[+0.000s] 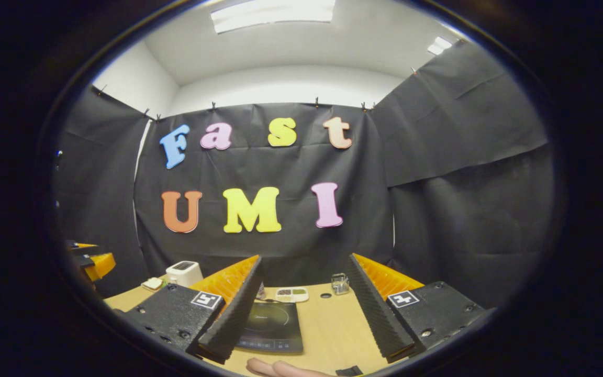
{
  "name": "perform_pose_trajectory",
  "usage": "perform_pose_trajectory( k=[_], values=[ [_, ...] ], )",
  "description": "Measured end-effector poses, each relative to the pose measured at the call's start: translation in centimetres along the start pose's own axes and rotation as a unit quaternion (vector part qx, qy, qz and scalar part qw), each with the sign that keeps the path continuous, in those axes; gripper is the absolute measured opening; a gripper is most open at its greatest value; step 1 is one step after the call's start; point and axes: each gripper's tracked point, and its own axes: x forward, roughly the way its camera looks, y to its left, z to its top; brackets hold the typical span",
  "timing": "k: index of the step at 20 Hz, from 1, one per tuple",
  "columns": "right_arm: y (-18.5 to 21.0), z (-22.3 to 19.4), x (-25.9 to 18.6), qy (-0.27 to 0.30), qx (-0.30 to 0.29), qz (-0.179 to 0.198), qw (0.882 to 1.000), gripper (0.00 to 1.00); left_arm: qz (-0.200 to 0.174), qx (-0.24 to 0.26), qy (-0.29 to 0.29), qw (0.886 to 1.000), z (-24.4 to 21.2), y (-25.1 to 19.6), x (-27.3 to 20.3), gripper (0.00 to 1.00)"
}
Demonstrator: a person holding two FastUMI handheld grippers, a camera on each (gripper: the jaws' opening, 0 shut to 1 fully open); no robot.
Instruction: First push the handle of the pot to place it horizontally, then grasp the pot with both hands and set it on the induction cooktop.
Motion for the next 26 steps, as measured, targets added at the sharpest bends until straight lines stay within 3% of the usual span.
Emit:
perform_pose_trajectory(
  k=[1, 2, 3, 4, 5, 12, 15, 17, 18, 19, 26],
  values=[
    [0.0, 0.0, 0.0, 0.0, 0.001, 0.0, 1.0, 0.96, -0.003, 0.003, 0.004, 1.0, -0.4, -0.1, 0.1, 0.63],
    [0.0, -0.2, 0.1, 0.0, 0.001, 0.0, 1.0, 1.0, -0.015, 0.002, 0.008, 1.0, -0.9, -0.5, 0.3, 0.37],
    [-0.1, -0.2, 0.0, -0.001, 0.001, 0.0, 1.0, 1.0, -0.021, -0.003, 0.012, 1.0, -1.3, -0.7, 0.3, 0.24],
    [0.0, -0.3, -0.1, -0.001, 0.002, 0.0, 1.0, 1.0, -0.028, -0.012, 0.018, 0.999, -1.7, -0.8, 0.6, 0.2],
    [0.1, -0.4, -0.1, 0.0, 0.002, 0.001, 1.0, 1.0, -0.025, -0.022, 0.024, 0.999, -2.2, -0.5, 0.9, 0.0],
    [0.3, -1.3, 0.4, 0.004, -0.002, -0.001, 1.0, 0.96, -0.026, -0.029, 0.085, 0.996, -7.4, 0.9, 2.9, 0.0],
    [0.5, -1.7, 0.5, 0.009, -0.007, 0.0, 1.0, 1.0, -0.019, -0.035, 0.12, 0.992, -10.7, 2.1, 4.3, 0.0],
    [0.3, -1.8, 0.6, 0.008, -0.01, -0.001, 1.0, 0.96, -0.016, -0.041, 0.15, 0.988, -13.3, 2.6, 5.4, 0.0],
    [0.3, -1.7, 0.6, 0.007, -0.01, -0.001, 1.0, 1.0, -0.016, -0.046, 0.168, 0.985, -14.5, 2.8, 6.0, 0.0],
    [0.3, -1.7, 0.7, 0.006, -0.011, -0.001, 1.0, 0.96, -0.014, -0.05, 0.184, 0.982, -15.9, 3.1, 6.4, 0.0],
    [-0.3, -2.5, 1.5, 0.013, -0.014, -0.008, 1.0, 1.0, -0.016, -0.071, 0.264, 0.962, -22.7, 3.5, 8.1, 0.0]
  ],
)
